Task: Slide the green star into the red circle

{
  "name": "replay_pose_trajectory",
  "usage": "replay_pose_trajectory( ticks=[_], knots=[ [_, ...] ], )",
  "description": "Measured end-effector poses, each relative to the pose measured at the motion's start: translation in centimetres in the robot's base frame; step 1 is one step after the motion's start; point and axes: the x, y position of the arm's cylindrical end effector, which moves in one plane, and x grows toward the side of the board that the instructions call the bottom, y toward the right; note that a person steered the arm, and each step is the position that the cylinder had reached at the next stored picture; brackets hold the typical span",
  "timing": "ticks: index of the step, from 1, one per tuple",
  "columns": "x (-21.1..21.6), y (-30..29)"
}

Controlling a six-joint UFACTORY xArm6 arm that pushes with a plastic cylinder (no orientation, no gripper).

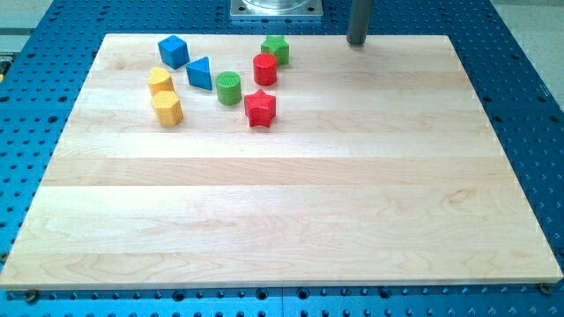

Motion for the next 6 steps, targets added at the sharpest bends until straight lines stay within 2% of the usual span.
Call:
replay_pose_trajectory(
  ticks=[1, 2, 3, 5, 6],
  knots=[
    [1.8, -9.3],
    [2.1, -15.7],
    [12.1, -15.9],
    [11.9, -14.8],
    [13.4, -19.6]
  ],
)
